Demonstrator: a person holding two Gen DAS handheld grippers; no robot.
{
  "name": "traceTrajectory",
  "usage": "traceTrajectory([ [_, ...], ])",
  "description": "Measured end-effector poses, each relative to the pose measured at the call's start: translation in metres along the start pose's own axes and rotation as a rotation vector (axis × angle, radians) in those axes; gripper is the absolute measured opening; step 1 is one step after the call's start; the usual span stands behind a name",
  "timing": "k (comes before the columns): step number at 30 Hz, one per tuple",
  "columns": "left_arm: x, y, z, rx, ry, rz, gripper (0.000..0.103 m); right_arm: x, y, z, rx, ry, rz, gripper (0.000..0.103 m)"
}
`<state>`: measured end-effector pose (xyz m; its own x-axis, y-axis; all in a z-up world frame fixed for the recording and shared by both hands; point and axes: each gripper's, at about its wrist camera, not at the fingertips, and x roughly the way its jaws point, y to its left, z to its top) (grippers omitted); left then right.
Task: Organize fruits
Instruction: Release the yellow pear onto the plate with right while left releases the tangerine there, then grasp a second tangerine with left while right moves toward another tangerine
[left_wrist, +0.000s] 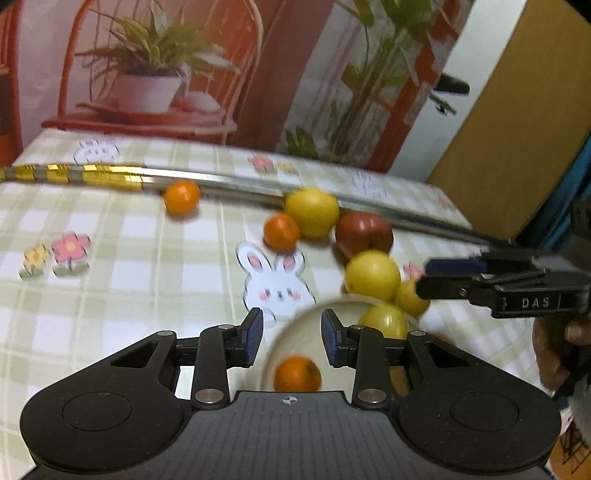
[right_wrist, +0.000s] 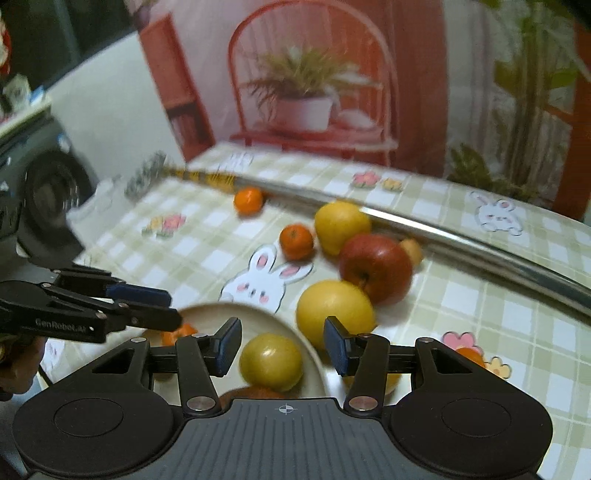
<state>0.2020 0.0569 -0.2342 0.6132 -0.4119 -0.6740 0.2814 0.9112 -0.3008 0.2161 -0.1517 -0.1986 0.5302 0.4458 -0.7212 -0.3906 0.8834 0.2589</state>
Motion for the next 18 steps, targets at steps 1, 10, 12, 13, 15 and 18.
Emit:
traceTrajectory([
  [1, -0.001, 0.001, 0.004, -0.006, -0.009, -0.001, 0.036, -0.004, -0.005, 0.001, 0.023, -0.019, -0.006, 0.046],
  [10, 0.015, 0.009, 0.044, -0.065, -0.093, -0.035, 0.036, -0.032, -0.05, -0.004, 0.179, -0.159, -0.134, 0.046],
  [12, 0.026, 0.007, 0.053, -0.065, -0.11, -0.034, 0.036, -0.035, -0.056, -0.007, 0.199, -0.172, -0.157, 0.046],
  [13, 0.032, 0.004, 0.055, -0.054, -0.115, -0.027, 0.036, -0.036, -0.059, -0.009, 0.207, -0.178, -0.169, 0.046],
  [15, 0.047, 0.0, 0.061, -0.029, -0.105, -0.016, 0.038, -0.037, -0.064, -0.012, 0.224, -0.186, -0.188, 0.046],
  [18, 0.069, -0.002, 0.066, -0.008, -0.071, -0.019, 0.041, -0.039, -0.07, -0.018, 0.253, -0.201, -0.213, 0.046],
])
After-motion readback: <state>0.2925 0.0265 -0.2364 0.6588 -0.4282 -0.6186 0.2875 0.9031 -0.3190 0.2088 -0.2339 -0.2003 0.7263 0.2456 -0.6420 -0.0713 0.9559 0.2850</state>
